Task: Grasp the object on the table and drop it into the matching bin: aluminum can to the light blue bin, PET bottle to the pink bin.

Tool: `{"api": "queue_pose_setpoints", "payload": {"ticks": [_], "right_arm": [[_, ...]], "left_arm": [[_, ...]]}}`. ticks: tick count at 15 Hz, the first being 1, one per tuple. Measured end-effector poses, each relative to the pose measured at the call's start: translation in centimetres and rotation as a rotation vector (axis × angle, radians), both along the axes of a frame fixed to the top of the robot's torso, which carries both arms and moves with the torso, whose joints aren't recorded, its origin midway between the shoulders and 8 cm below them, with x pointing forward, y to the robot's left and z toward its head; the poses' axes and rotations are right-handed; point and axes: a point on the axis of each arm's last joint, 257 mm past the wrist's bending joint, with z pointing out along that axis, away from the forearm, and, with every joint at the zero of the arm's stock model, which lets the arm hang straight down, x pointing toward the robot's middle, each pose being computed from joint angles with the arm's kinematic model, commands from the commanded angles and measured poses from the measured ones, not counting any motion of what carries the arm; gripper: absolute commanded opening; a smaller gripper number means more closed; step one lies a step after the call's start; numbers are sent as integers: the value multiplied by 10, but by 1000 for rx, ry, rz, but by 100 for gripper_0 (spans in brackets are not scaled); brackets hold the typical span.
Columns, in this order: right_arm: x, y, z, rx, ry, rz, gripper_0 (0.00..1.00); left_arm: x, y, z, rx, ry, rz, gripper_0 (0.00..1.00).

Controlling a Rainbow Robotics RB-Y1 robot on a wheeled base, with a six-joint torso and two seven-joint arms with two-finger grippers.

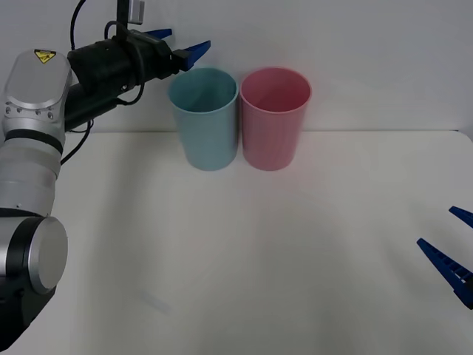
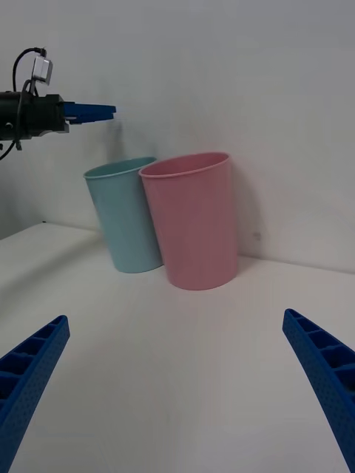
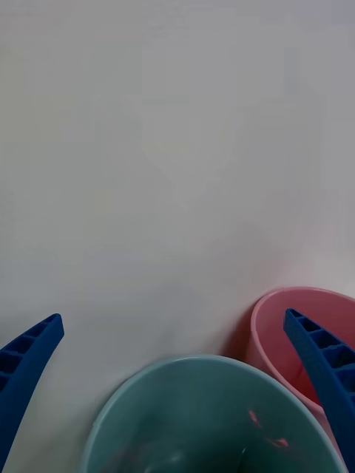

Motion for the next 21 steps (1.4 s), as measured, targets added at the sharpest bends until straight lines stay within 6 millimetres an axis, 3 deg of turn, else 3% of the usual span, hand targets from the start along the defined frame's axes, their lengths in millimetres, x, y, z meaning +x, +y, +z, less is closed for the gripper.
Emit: {"api": "queue_pose_setpoints", "payload": {"ticks": [7, 21], "right_arm": [[0, 0, 0, 0, 0, 0, 100], [0, 0, 0, 0, 0, 0, 100]], "left_arm": [[-43, 39, -6, -57, -57, -10, 100], [-189, 160, -67, 47, -89, -33, 100]]}}
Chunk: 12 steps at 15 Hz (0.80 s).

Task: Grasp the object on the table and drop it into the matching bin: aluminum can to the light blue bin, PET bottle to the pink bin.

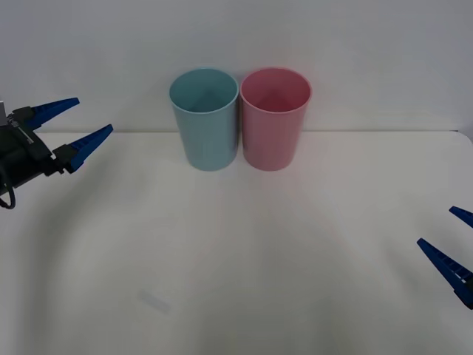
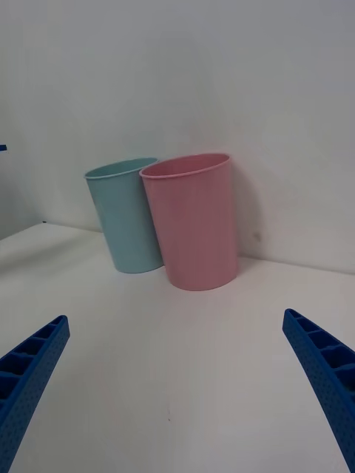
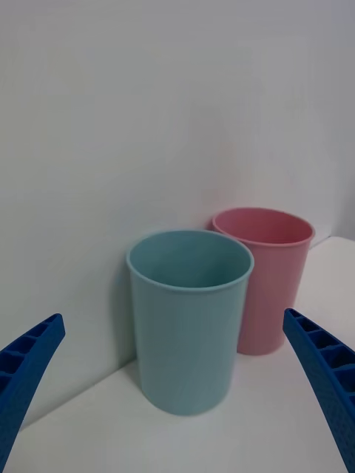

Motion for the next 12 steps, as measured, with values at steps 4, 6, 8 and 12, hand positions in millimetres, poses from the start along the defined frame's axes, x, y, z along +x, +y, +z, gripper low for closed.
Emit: {"api": "queue_pose_setpoints", "payload": {"ticks": [4, 6, 8, 12], "right_arm": [[0, 0, 0, 0, 0, 0, 100], [0, 0, 0, 0, 0, 0, 100], [0, 0, 0, 0, 0, 0, 100], [0, 0, 0, 0, 0, 0, 100]], "left_arm": [[-39, 30, -23, 90, -3, 24, 100], [-59, 46, -38, 136, -9, 30, 100], [-79, 58, -50, 158, 8, 26, 100], [-112, 75, -71, 152, 55, 31, 100]]}}
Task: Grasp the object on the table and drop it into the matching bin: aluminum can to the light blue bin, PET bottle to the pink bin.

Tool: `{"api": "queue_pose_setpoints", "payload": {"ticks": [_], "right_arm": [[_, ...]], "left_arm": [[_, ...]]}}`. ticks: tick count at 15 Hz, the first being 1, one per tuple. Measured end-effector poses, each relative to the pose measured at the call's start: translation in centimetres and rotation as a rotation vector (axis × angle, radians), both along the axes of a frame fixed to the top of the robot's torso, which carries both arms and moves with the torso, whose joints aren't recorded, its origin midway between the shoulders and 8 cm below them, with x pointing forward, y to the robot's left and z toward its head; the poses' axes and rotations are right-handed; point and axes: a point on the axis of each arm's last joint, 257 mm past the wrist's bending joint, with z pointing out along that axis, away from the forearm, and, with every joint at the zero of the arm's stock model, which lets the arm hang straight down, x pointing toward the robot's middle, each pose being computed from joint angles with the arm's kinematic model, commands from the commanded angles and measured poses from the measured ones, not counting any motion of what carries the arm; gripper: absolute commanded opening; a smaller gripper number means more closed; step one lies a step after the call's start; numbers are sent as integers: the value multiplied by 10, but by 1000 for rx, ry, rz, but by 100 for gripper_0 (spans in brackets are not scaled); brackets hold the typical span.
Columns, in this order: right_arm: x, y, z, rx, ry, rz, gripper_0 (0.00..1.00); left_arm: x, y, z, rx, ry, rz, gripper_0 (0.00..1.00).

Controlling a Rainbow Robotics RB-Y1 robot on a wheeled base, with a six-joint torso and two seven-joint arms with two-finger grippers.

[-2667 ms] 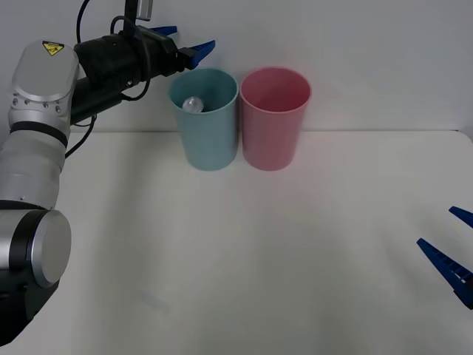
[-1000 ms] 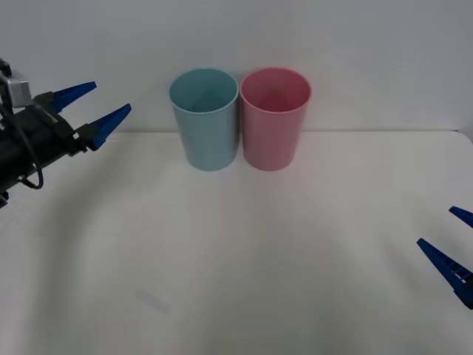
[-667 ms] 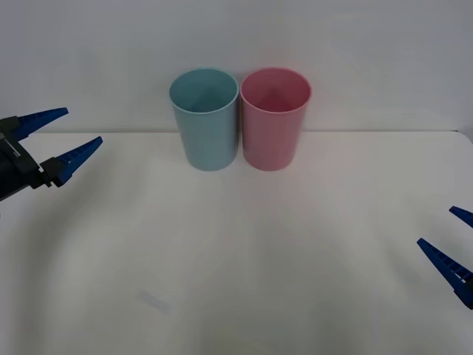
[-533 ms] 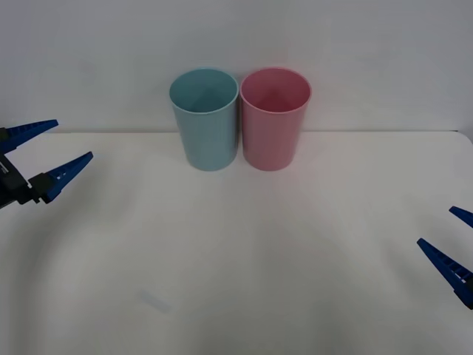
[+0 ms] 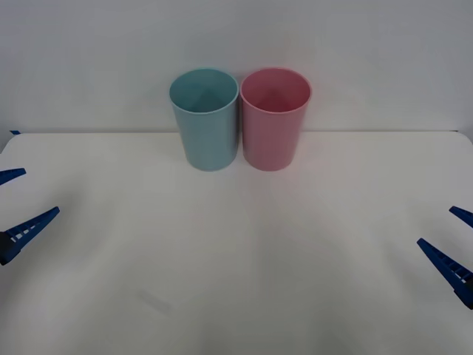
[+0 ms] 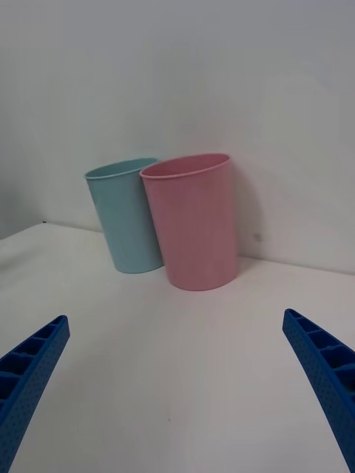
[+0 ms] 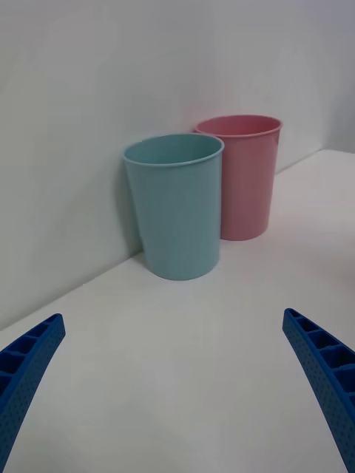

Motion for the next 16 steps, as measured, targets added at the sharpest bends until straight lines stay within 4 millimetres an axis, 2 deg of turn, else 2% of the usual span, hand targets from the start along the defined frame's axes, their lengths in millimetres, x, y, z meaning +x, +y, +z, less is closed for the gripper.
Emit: {"api": "queue_pose_setpoints", "payload": {"ticks": [7, 11, 16], "right_arm": [[0, 0, 0, 0, 0, 0, 100], [0, 0, 0, 0, 0, 0, 100], [0, 0, 0, 0, 0, 0, 100]], "left_arm": [[-42, 12, -24, -62, 59, 22, 100], [-52, 15, -35, -62, 87, 29, 100], [-53, 8, -42, -70, 104, 18, 100]]}}
